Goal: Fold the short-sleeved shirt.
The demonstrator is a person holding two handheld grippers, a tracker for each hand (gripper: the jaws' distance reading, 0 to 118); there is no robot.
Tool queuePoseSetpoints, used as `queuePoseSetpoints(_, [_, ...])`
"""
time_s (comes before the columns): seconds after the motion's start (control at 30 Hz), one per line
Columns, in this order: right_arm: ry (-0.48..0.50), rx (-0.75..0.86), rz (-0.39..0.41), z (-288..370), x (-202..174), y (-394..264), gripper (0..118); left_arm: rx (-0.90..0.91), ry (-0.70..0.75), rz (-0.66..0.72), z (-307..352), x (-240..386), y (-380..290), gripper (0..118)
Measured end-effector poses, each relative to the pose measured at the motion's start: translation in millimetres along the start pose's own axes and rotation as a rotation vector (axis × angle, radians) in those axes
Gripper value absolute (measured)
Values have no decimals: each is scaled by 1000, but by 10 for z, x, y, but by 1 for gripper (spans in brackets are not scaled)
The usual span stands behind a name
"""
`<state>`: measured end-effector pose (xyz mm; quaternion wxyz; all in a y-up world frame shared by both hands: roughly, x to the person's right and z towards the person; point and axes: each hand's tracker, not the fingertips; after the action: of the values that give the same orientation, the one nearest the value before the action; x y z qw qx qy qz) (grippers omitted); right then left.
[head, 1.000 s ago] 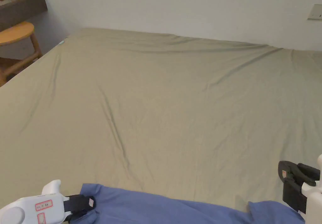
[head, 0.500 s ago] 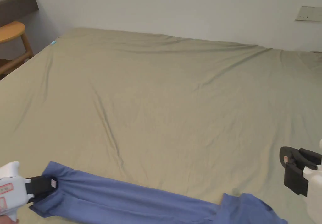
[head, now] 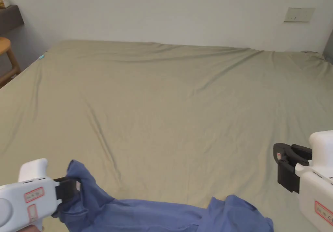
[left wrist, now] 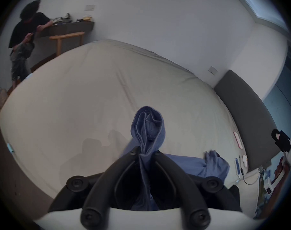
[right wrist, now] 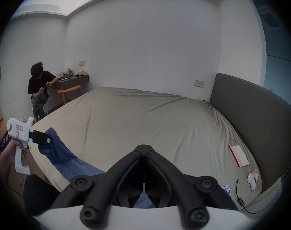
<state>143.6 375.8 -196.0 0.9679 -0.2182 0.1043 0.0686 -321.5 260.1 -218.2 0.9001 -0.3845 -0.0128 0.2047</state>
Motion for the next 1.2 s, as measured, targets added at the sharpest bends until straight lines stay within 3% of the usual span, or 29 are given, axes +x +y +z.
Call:
queuePoseSetpoints(0.13, [-10, 10, -17, 80, 83, -31, 2, -46, -45, 26, -334, 297, -140, 7])
queuePoseSetpoints(0.3, [-34, 18, -41, 129, 256, -81, 2, -133, -26, -82, -815, 699, -372, 7])
queuePoseSetpoints(0.67, [-41, -15, -99, -27, 469, -246, 2, -261, 124, -232, -1578, 1234, -1047, 7])
queuePoseSetpoints(0.7, [-40, -20, -98, -42, 473, -260, 2, -255, 132, -233, -1581, 1280, -1094, 14])
queuePoseSetpoints(0.77, [-39, -28, -99, -68, 475, -279, 2, -226, 114, -236, -1528, 1322, -1127, 42])
queuePoseSetpoints(0.8, [-38, -31, -101, -81, 478, -285, 2, -226, 63, -235, -1522, 1341, -1134, 67])
queuePoseSetpoints(0.83, [-37, -33, -104, -98, 483, -289, 2, -273, -36, -222, -1506, 1394, -1150, 102])
queuePoseSetpoints(0.87, [-36, -35, -105, -114, 486, -286, 2, -325, -118, -204, -1490, 1430, -1151, 115])
queuePoseSetpoints(0.9, [-36, -36, -106, -120, 486, -284, 2, -347, -182, -185, -1447, 1453, -1145, 118])
queuePoseSetpoints(1.07, [-35, -25, -95, -89, 471, -228, 2, -133, -250, -131, -955, 1289, -811, 111])
queuePoseSetpoints(1.1, [-35, -23, -91, -81, 465, -217, 2, -111, -257, -109, -889, 1205, -727, 103])
queuePoseSetpoints(1.13, [-36, -20, -86, -74, 459, -210, 2, -94, -259, -91, -827, 1099, -651, 84])
queuePoseSetpoints(1.2, [-33, -19, -78, -57, 429, -194, 2, -60, -190, -128, -753, 917, -571, 62])
